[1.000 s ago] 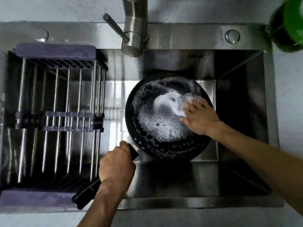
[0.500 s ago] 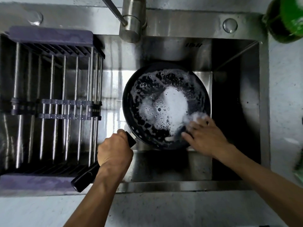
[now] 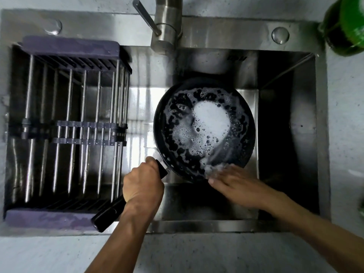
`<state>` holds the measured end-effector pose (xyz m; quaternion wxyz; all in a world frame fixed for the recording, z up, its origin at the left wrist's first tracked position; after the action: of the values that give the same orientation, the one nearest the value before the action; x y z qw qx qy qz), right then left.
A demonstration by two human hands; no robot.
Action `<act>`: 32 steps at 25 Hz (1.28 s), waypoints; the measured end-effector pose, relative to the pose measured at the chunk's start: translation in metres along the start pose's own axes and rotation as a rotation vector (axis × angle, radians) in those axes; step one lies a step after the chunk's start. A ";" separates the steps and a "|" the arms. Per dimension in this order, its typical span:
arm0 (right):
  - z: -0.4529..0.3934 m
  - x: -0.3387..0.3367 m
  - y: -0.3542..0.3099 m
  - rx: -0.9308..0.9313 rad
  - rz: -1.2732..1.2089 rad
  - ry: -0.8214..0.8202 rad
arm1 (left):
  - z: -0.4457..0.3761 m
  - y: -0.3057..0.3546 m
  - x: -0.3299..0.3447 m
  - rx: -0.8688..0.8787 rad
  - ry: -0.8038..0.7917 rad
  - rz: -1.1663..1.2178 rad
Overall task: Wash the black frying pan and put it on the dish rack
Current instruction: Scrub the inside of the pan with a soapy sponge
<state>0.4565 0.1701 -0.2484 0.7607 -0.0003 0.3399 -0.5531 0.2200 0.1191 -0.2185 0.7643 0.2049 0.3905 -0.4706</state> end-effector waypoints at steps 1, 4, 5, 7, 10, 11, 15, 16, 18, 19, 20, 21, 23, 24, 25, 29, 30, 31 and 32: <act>0.001 -0.003 0.007 0.062 0.012 -0.013 | 0.000 0.001 0.000 0.005 -0.002 -0.004; 0.003 -0.008 0.009 0.052 0.064 -0.022 | -0.002 -0.001 -0.001 -0.007 0.018 -0.004; 0.006 -0.002 0.005 0.035 0.017 -0.048 | -0.001 0.000 0.001 -0.005 0.017 -0.011; 0.002 0.002 -0.017 -0.019 -0.136 -0.076 | 0.001 -0.001 0.000 0.003 0.026 0.007; -0.004 0.004 -0.011 0.055 -0.238 -0.115 | 0.001 0.001 0.001 0.001 0.003 0.013; -0.003 -0.001 -0.007 0.101 -0.173 -0.045 | 0.000 0.000 0.001 0.005 0.005 0.023; -0.008 0.010 -0.050 0.026 -0.352 -0.147 | -0.001 -0.002 -0.001 -0.011 0.010 0.008; -0.010 0.010 -0.054 0.011 -0.406 -0.120 | 0.001 0.000 0.000 -0.001 0.003 0.013; -0.010 0.011 -0.041 0.085 -0.339 -0.029 | 0.003 0.001 -0.001 -0.001 -0.009 0.008; -0.007 0.010 -0.039 0.107 -0.306 0.006 | 0.001 0.000 -0.002 -0.005 0.000 0.001; -0.008 0.014 -0.039 0.112 -0.323 -0.022 | -0.001 -0.002 -0.002 -0.014 0.010 -0.007; -0.008 0.019 -0.047 0.069 -0.367 -0.080 | -0.001 -0.002 -0.003 -0.014 0.010 -0.014; -0.013 0.021 -0.057 0.015 -0.454 -0.079 | 0.003 0.002 -0.002 0.000 -0.006 -0.004; -0.020 0.017 -0.054 0.065 -0.487 -0.036 | 0.003 0.002 -0.003 0.001 -0.017 0.006; -0.026 0.013 -0.053 0.078 -0.477 -0.005 | 0.003 0.000 -0.003 -0.006 -0.026 0.009; -0.041 0.015 -0.066 -0.009 -0.717 -0.076 | 0.002 0.002 -0.003 -0.012 -0.025 -0.008; -0.051 0.012 -0.072 -0.025 -0.685 -0.044 | 0.003 0.003 -0.004 -0.010 -0.033 -0.002; -0.061 0.008 -0.081 -0.052 -0.705 -0.006 | 0.003 0.002 -0.005 -0.011 -0.041 -0.002; -0.071 0.003 -0.092 -0.088 -0.795 0.017 | 0.002 0.000 -0.006 -0.014 -0.041 -0.002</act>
<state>0.3429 0.1590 -0.2700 0.4838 -0.1597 0.3427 -0.7892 0.2199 0.1208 -0.2126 0.7731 0.1891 0.3782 -0.4728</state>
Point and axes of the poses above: each hand's wrist, its own z-axis away from the middle knuckle, its own x-axis out of the palm, y = z × x, the point moved 6 cm from there along -z, towards the middle knuckle, and after that the axes turned 2 degrees about -x, right-handed, at the moved point
